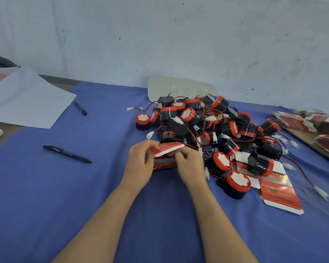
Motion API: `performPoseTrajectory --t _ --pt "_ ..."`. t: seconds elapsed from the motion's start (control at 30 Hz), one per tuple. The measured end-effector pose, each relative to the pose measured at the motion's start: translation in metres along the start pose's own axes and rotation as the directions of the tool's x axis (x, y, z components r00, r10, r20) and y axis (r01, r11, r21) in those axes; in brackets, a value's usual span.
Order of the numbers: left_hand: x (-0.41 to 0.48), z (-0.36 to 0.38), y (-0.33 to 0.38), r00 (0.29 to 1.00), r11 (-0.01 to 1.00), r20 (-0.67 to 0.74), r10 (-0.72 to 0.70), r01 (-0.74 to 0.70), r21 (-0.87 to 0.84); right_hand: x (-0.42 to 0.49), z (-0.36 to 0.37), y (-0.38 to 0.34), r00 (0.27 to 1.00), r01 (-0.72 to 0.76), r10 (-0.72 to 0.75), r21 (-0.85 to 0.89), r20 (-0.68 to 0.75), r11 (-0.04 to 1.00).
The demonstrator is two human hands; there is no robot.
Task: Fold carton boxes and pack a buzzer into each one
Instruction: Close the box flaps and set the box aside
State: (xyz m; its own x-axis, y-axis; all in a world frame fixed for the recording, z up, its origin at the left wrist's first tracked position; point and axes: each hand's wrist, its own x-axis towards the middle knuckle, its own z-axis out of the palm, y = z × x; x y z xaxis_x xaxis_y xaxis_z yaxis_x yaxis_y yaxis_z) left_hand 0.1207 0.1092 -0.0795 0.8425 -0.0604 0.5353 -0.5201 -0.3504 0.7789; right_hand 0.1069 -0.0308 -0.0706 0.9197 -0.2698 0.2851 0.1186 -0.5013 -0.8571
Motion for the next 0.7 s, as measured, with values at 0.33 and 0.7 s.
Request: performPoseTrajectory --t 0.33,0.7 --pt "-0.004 -0.004 -0.009 0.979 0.978 0.202 0.028 -0.069 0.196 -0.001 -0.007 0.002 0.977 0.035 -0.049 0.071 0.206 0.997" --pt "-0.001 -0.006 -0.007 0.99 0.947 0.144 0.006 -0.052 0.318 -0.002 -0.017 0.007 0.956 0.037 -0.062 0.092 0.286 0.995"
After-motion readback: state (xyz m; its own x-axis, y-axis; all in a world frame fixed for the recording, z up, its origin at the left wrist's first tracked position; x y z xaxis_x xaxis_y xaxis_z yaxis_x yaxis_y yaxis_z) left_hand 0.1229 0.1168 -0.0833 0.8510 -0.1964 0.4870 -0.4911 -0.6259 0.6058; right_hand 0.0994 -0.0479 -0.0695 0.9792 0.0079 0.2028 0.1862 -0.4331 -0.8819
